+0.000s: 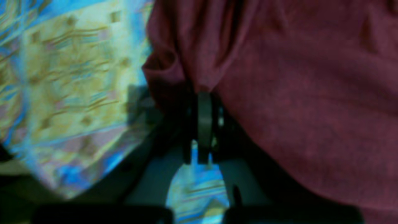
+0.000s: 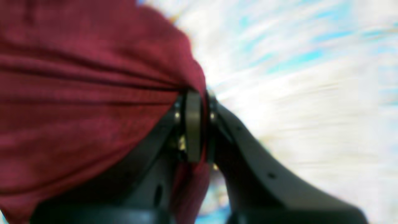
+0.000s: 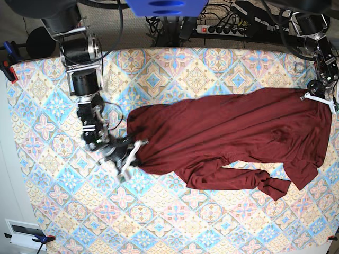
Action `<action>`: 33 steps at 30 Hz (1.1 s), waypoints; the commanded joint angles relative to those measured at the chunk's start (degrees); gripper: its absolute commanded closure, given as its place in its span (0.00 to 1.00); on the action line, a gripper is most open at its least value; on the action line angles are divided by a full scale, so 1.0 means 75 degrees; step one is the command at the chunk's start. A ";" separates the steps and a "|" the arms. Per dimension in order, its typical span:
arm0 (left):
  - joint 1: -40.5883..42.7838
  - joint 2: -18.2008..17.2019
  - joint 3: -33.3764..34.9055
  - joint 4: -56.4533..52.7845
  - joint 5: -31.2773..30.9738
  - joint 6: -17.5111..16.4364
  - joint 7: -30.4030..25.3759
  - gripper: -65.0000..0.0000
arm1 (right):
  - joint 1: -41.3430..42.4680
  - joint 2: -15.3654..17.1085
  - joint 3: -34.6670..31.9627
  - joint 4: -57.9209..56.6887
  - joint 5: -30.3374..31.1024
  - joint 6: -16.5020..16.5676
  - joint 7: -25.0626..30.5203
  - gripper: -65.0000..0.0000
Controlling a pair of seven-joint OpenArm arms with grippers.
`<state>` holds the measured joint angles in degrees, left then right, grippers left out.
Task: Layout the t-shirt on the table in an organized manner, then fold the t-shirt properly
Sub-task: 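Stretch the shirt between both grippers, pulling the right gripper away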
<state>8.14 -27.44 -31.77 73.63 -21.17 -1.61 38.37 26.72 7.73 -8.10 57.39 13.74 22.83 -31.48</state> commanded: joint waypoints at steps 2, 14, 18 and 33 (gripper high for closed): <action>0.0022 -0.0168 -0.0037 0.0176 -0.0020 0.0009 -0.0457 1.00 | 0.0593 0.0066 0.0371 0.0208 0.0061 -0.0049 0.0242 1.00; -0.0646 0.0043 -0.0013 0.0610 -0.1192 0.0044 -0.0656 1.00 | 0.2468 0.0699 0.0546 -0.0366 0.0026 -0.0073 0.0887 1.00; -0.1173 0.0137 -0.0013 0.0610 -0.1204 0.0044 -0.0656 1.00 | 0.3160 0.0804 0.0511 -0.1163 0.0015 -0.0073 0.1496 1.00; -0.3272 0.0840 -0.0001 0.0141 0.0507 0.0056 -0.0656 1.00 | 0.3511 0.0664 0.0464 -0.2347 -0.3432 -0.0096 0.1789 0.75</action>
<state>-15.25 -19.68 -31.42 73.78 -17.65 -1.37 35.07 51.16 12.67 -4.75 38.72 -12.25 22.04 -19.29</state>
